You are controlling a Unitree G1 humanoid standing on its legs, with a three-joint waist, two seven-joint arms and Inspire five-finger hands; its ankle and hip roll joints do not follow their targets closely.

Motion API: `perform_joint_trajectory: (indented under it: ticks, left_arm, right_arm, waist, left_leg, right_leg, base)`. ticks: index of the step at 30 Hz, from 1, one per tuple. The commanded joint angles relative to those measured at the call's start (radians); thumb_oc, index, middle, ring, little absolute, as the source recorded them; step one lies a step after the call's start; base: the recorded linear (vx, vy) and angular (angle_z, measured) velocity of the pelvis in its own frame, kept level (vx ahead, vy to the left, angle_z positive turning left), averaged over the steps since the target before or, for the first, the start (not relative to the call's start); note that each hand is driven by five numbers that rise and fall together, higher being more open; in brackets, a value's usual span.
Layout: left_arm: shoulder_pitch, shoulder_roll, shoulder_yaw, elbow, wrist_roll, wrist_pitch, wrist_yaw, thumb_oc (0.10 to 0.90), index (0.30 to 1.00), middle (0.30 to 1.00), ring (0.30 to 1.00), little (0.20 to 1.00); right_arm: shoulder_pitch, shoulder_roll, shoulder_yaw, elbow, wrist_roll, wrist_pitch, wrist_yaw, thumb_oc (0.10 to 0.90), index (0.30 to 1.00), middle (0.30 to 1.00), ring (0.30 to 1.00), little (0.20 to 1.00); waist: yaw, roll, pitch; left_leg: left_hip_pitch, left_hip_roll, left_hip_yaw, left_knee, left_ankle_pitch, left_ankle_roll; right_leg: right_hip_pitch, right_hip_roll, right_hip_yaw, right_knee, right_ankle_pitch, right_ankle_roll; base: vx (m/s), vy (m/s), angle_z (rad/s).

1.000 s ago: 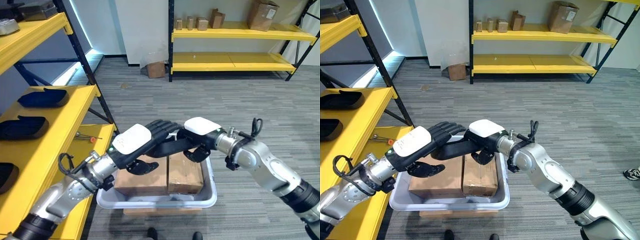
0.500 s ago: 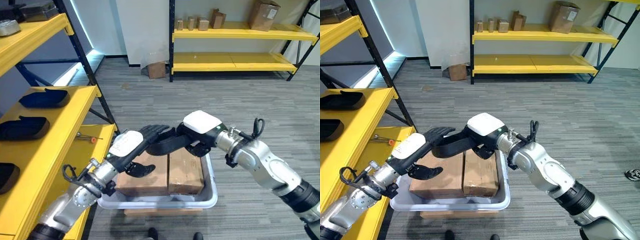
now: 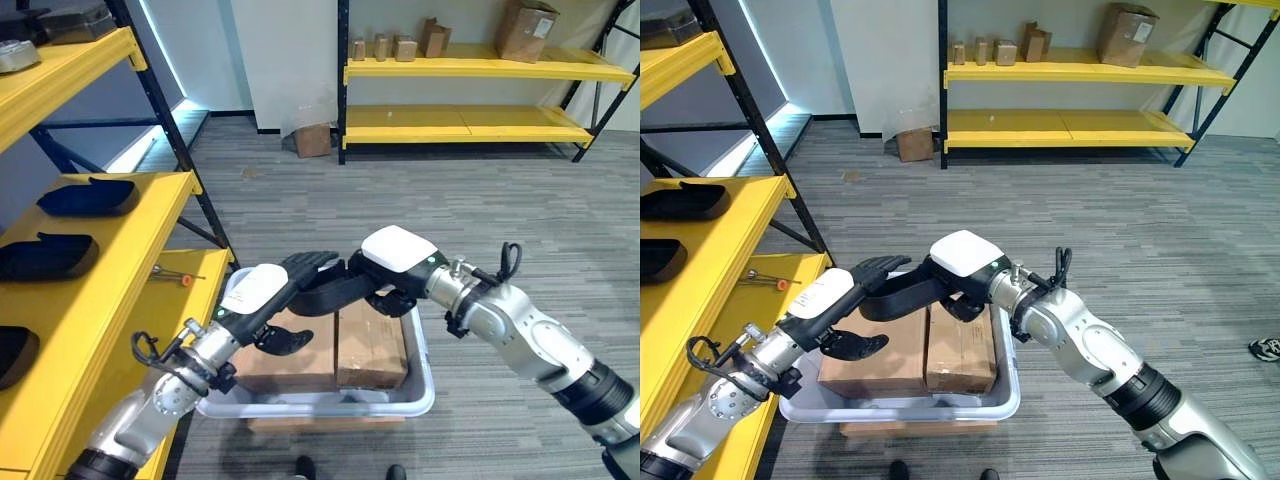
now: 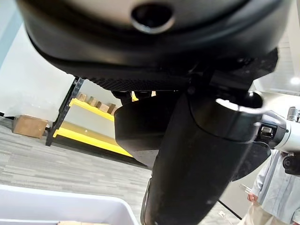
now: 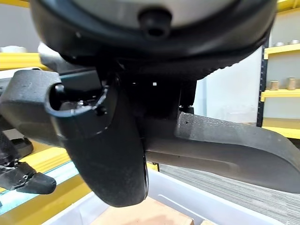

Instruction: Move parts from the plastic box to the shelf.

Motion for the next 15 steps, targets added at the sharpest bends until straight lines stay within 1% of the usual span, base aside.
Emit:
perform_joint_trajectory:
  ticks: [1, 3, 5, 7, 10, 15]
  left_arm:
    - [-0.194, 0.045, 0.002, -0.057, -0.018, -0.012, 0.051, 0.900, 1.000, 1.000, 1.000, 1.000]
    - [-0.246, 0.081, 0.004, -0.035, -0.051, -0.009, 0.022, 0.900, 1.000, 1.000, 1.000, 1.000]
    - [-0.290, 0.099, -0.019, 0.003, -0.053, -0.024, 0.046, 0.900, 1.000, 1.000, 1.000, 1.000]
    - [-0.321, 0.097, -0.035, 0.020, -0.065, -0.030, 0.051, 0.900, 1.000, 1.000, 1.000, 1.000]
    - [-0.346, 0.091, -0.049, 0.026, -0.088, -0.038, 0.025, 0.900, 1.000, 1.000, 1.000, 1.000]
    - [-0.372, 0.071, -0.071, 0.035, -0.117, -0.031, -0.003, 0.900, 1.000, 1.000, 1.000, 1.000]
  right_arm:
    - [-0.166, 0.062, -0.010, -0.014, 0.069, -0.056, -0.139, 0.400, 0.300, 0.300, 0.300, 0.300]
    - [-0.198, 0.080, -0.005, 0.047, 0.080, -0.082, -0.150, 0.400, 0.300, 0.300, 0.300, 0.300]
    - [-0.216, 0.104, 0.014, 0.087, 0.075, -0.092, -0.168, 0.400, 0.300, 0.300, 0.300, 0.300]
    - [-0.222, 0.125, 0.027, 0.104, 0.064, -0.100, -0.181, 0.400, 0.300, 0.300, 0.300, 0.300]
    - [-0.228, 0.140, 0.039, 0.119, 0.044, -0.107, -0.197, 0.400, 0.300, 0.300, 0.300, 0.300]
    - [-0.241, 0.158, 0.047, 0.128, 0.041, -0.117, -0.210, 0.400, 0.300, 0.300, 0.300, 0.300]
  waist:
    - [0.030, -0.024, -0.082]
    - [0.033, -0.024, -0.088]
    - [0.034, -0.022, -0.089]
    - [0.034, -0.019, -0.088]
    - [0.031, -0.017, -0.088]
    - [0.028, -0.014, -0.090]
  left_leg:
    - [0.059, 0.051, -0.015, -0.002, -0.086, -0.025]
    - [0.056, 0.050, -0.021, -0.003, -0.083, -0.027]
    - [0.056, 0.049, -0.025, -0.004, -0.083, -0.028]
    - [0.057, 0.049, -0.026, -0.004, -0.082, -0.027]
    - [0.057, 0.048, -0.025, -0.005, -0.083, -0.027]
    - [0.058, 0.046, -0.021, -0.006, -0.083, -0.026]
  right_leg:
    - [0.015, -0.038, -0.002, 0.047, -0.072, 0.043]
    - [0.014, -0.038, -0.008, 0.048, -0.070, 0.044]
    - [0.013, -0.038, -0.011, 0.050, -0.070, 0.045]
    - [0.014, -0.039, -0.013, 0.050, -0.071, 0.045]
    - [0.015, -0.040, -0.013, 0.048, -0.071, 0.047]
    - [0.015, -0.041, -0.012, 0.046, -0.070, 0.048]
  base:
    - [0.00, 0.000, 0.00]
    - [0.01, 0.007, 0.05]
    - [-0.02, 0.005, 0.05]
    - [-0.01, 0.007, 0.02]
    - [0.00, 0.000, 0.00]
    - [0.00, 0.000, 0.00]
